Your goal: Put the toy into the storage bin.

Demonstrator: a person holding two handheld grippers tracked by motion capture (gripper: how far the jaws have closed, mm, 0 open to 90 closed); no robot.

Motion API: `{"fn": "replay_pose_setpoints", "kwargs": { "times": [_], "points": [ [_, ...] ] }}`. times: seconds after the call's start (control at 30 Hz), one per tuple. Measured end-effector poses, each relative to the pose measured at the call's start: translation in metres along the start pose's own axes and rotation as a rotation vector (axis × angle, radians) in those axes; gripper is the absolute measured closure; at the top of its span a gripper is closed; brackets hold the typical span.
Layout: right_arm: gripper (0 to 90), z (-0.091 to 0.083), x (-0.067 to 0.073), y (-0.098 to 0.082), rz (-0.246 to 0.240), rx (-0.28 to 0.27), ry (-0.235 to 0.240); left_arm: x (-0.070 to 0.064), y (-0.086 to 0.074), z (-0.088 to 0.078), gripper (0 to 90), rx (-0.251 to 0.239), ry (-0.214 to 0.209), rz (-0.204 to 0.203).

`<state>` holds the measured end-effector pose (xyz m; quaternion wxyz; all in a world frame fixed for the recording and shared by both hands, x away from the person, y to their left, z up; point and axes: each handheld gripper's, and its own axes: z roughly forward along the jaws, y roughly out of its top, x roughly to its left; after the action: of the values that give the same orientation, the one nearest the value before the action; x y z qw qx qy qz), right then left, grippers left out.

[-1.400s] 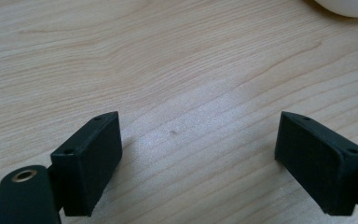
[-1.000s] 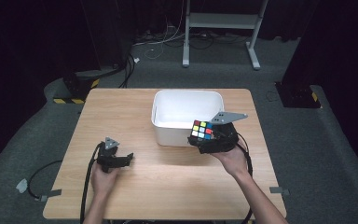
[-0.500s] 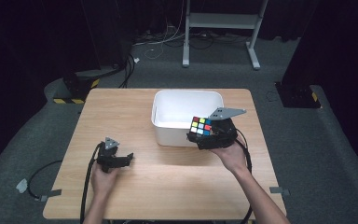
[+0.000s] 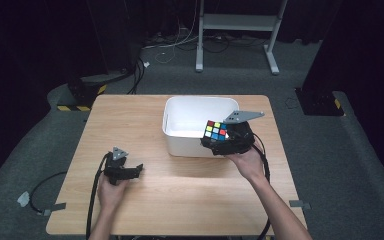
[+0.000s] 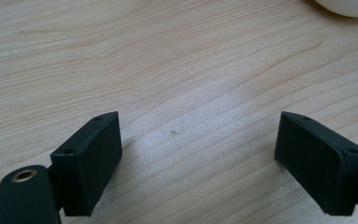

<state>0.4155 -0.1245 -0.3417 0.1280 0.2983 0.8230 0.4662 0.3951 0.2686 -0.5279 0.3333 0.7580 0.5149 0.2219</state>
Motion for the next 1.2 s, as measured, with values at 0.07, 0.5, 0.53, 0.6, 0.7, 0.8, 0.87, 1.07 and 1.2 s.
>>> {"fn": "replay_pose_setpoints", "kwargs": {
  "times": [0.07,0.5,0.53,0.6,0.7,0.8,0.87,1.07,1.2],
  "points": [
    [18.7,0.000,-0.001,0.002,-0.002,-0.004,-0.005,0.000,0.000,0.000,14.9,0.000,0.000,0.000],
    [18.7,0.006,-0.006,0.014,0.010,-0.002,-0.051,0.000,0.000,0.000,14.9,0.000,0.000,0.001],
    [18.7,0.006,-0.006,0.015,0.007,0.001,-0.053,0.000,0.000,0.000,14.9,0.000,0.001,0.001],
    [18.7,0.006,-0.007,0.016,0.009,-0.004,-0.056,0.000,0.000,0.000,14.9,0.000,0.001,0.001],
    [18.7,0.006,-0.008,0.018,0.018,-0.017,-0.052,0.000,0.000,0.000,14.8,0.000,0.000,0.000],
    [18.7,0.006,-0.009,0.022,0.023,-0.030,-0.050,0.000,0.000,0.000,14.9,0.000,0.000,0.000],
    [18.7,0.008,-0.010,0.024,0.023,-0.033,-0.048,0.000,0.000,0.000,14.9,0.000,0.000,0.000],
    [18.8,0.012,-0.012,0.028,0.022,-0.031,-0.048,0.000,0.000,0.000,14.9,0.000,0.000,0.000],
    [18.7,0.016,-0.015,0.031,0.022,-0.022,-0.060,0.000,0.000,0.000,14.9,0.000,0.000,0.000]
  ]
}}
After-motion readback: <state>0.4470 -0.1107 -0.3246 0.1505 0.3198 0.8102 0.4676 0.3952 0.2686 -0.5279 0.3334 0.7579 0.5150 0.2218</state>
